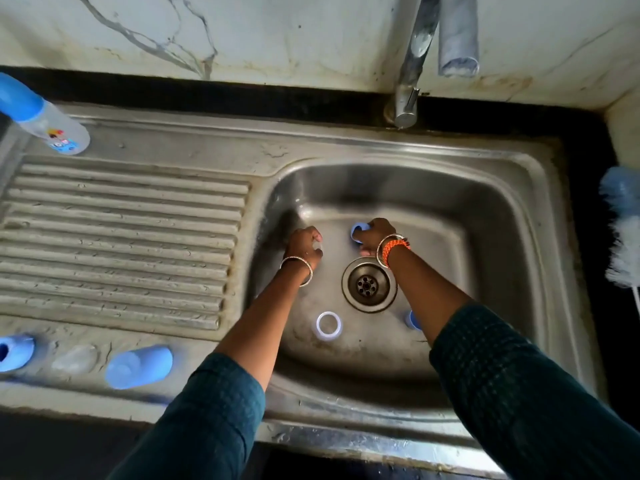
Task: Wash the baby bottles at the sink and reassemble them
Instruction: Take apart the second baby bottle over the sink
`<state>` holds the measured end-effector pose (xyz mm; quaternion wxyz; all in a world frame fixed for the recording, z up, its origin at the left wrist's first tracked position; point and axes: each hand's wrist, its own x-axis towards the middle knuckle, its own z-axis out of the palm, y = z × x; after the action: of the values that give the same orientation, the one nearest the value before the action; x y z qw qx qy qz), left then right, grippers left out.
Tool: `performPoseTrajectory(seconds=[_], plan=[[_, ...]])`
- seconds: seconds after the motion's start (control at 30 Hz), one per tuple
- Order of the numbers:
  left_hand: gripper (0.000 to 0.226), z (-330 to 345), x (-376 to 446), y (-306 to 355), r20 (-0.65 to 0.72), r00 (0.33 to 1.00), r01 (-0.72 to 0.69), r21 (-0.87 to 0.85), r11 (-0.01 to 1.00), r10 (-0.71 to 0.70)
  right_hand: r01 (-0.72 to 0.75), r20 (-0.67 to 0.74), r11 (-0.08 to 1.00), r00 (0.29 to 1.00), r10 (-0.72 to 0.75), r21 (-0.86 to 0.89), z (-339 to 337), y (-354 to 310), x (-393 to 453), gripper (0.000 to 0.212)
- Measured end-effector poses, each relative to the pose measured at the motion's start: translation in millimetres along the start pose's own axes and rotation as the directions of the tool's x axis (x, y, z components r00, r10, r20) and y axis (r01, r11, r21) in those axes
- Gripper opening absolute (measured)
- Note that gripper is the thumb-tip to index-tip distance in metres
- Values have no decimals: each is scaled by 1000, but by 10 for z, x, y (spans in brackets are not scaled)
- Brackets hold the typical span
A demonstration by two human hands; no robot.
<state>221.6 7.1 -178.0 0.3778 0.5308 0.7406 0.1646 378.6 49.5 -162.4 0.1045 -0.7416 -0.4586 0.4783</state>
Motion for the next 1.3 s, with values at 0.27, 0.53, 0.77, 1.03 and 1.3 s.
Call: performPoseTrajectory(seconds=[0.27, 0.53, 0.77, 1.03, 1.3], plan=[[30, -196, -207, 125, -3, 1000, -22, -98, 995, 21, 26, -23, 999, 999, -27, -35, -212, 37, -214, 27], [31, -295, -478, 147, 11, 999, -35, -219, 975, 38, 1, 56, 963, 998, -17, 268, -330, 165, -289, 42], [31, -370, -696, 253, 29, 999, -21, -383, 923, 34, 196, -95, 979, 977, -191, 53, -244, 171, -648, 25], [22, -298, -987, 211, -78, 997, -31, -402, 915, 0, 627, 515, 633, 765, -388, -454, 244, 400, -1573, 64], [62, -249, -1219, 306, 344, 892, 436, -479, 762, -294, 539, -120, 782, 794, -596, -314, -30, 335, -1856, 41]])
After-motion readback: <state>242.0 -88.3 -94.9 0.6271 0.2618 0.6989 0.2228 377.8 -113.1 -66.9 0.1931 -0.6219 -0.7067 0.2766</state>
